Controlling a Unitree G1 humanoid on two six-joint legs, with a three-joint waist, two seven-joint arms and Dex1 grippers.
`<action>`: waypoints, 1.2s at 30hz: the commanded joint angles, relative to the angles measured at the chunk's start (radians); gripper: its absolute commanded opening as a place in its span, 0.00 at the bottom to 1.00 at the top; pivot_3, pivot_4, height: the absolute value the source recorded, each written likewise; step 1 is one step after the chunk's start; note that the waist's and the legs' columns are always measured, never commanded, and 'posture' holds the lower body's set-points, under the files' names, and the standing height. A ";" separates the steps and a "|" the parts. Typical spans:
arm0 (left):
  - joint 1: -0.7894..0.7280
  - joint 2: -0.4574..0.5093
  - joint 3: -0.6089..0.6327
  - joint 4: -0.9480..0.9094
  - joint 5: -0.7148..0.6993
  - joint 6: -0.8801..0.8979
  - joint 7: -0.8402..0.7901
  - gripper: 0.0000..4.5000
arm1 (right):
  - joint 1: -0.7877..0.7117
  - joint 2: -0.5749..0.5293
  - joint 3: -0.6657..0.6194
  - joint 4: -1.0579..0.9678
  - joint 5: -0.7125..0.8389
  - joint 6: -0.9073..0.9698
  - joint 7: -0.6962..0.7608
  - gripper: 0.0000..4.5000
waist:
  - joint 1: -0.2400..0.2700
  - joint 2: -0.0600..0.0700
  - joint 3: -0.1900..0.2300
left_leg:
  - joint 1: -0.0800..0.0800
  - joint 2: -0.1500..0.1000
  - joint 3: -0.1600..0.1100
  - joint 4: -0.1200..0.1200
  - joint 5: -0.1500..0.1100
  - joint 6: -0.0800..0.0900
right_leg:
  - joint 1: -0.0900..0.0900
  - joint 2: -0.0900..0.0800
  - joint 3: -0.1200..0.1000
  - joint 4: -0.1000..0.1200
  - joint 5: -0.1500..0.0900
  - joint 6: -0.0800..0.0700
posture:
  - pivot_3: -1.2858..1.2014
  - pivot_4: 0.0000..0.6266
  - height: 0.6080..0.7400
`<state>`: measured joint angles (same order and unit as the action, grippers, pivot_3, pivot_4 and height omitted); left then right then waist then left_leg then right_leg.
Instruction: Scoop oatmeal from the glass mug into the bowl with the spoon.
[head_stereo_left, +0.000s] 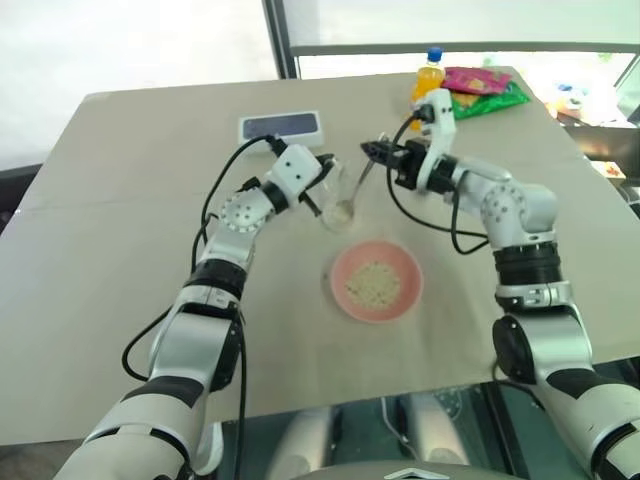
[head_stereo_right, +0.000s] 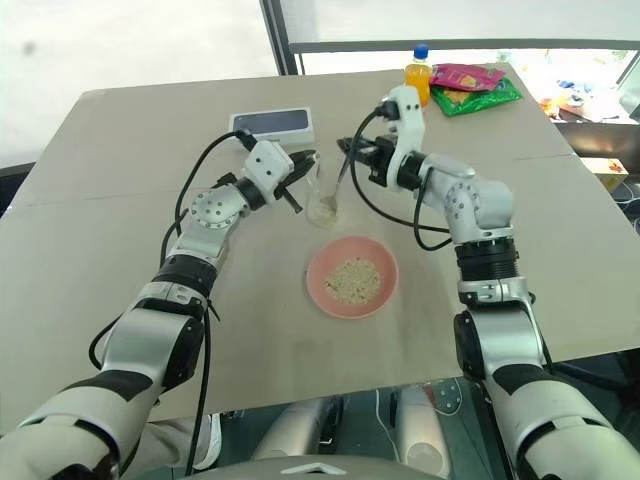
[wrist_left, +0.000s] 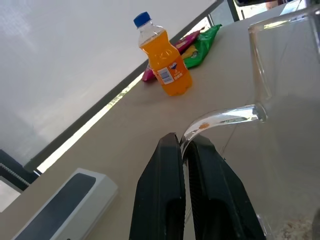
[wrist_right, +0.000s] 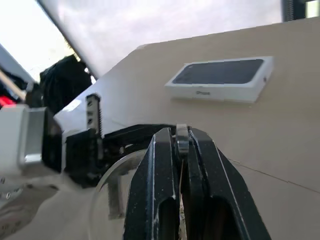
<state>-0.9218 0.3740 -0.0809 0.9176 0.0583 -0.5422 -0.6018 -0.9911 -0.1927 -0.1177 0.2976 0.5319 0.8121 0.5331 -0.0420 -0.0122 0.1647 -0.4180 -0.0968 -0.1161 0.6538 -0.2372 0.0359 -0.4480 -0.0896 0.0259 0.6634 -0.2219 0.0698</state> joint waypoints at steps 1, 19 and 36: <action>-0.012 -0.001 0.008 -0.008 0.006 -0.043 0.022 0.02 | -0.059 -0.005 -0.076 -0.012 0.048 0.025 -0.044 0.00 | -0.002 0.000 0.000 | 0.000 0.000 0.000 0.000 0.000 0.000 | 0.000 0.000 0.000 0.000 0.000 0.000 | 0.52 0.24 1.00; 0.018 -0.026 0.025 0.017 0.005 -0.045 0.084 0.02 | -0.110 0.025 -0.532 0.076 0.371 0.377 -0.562 0.00 | -0.002 0.000 0.000 | 0.000 0.000 0.001 0.000 0.000 0.000 | 0.000 -0.001 0.001 0.002 0.000 0.000 | 0.52 0.24 1.00; 0.042 -0.024 0.028 0.055 0.007 -0.092 0.087 0.02 | -0.181 -0.019 -0.651 0.144 0.546 0.413 -0.750 0.00 | -0.002 0.000 -0.001 | 0.001 0.000 0.003 0.003 0.000 0.001 | 0.000 0.000 0.003 0.007 0.000 0.000 | 0.52 0.24 1.00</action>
<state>-0.8872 0.3438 -0.0580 0.9665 0.0652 -0.6178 -0.5173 -1.1371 -0.1965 -0.7568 0.4533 1.0397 1.2265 -0.2088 -0.0442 -0.0123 0.1639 -0.4167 -0.0966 -0.1128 0.6567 -0.2372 0.0365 -0.4480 -0.0900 0.0290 0.6701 -0.2219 0.0698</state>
